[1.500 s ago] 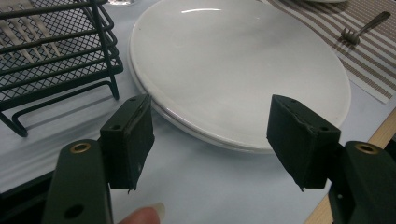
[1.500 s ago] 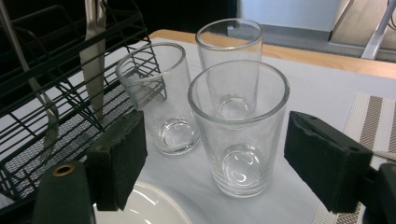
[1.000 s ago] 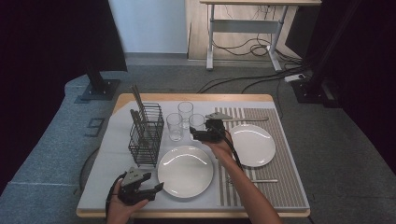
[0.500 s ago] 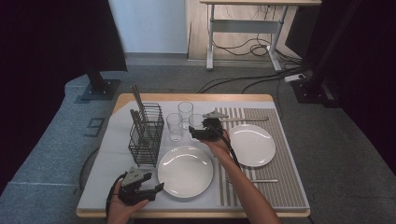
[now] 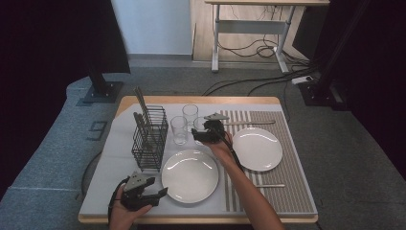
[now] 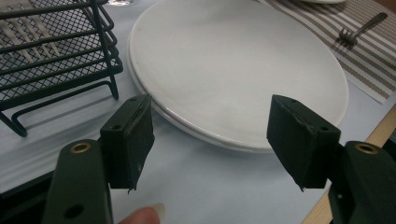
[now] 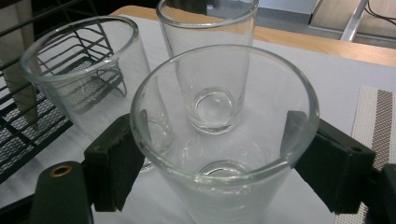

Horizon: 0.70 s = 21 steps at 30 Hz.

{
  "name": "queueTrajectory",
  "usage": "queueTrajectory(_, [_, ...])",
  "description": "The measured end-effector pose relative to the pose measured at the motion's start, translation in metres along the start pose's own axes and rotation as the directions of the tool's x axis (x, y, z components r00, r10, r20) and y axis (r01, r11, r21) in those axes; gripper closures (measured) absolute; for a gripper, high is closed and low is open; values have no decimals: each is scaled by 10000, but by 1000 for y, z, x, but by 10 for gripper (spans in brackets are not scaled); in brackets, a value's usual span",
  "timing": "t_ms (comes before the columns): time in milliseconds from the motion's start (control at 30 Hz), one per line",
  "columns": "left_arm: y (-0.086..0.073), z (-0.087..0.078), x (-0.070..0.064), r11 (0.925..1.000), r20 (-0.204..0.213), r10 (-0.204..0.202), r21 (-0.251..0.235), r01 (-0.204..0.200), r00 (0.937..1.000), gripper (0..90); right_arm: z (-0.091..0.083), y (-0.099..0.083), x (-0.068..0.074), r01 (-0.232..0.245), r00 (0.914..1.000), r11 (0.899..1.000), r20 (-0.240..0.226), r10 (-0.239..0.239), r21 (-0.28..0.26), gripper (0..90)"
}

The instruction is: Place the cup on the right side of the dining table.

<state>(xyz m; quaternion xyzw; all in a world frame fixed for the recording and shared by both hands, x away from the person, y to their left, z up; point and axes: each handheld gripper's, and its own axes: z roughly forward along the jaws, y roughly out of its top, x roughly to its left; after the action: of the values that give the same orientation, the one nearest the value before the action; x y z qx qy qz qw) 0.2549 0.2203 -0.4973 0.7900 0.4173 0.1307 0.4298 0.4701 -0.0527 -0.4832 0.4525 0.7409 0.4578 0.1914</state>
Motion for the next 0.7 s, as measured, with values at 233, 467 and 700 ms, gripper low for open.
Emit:
queueTrajectory(233, [0, 0, 0, 10000, -14, -7, -7, 7, 10000, 318, 7, -2, -1, -11, 9999, 10000, 138, 10, 46, 212])
queueTrajectory(467, [0, 0, 1, 10000, -24, -9, -11, 9, 10000, 318, 9, -2, 0, 121, 9998, 9999, 140, -120, -27, 249])
queueTrajectory(700, [0, 0, 1, 10000, -35, -24, -37, 23, 10000, 318, 10, 0, 2, 441, 9985, 9990, 332, -437, -95, 273])
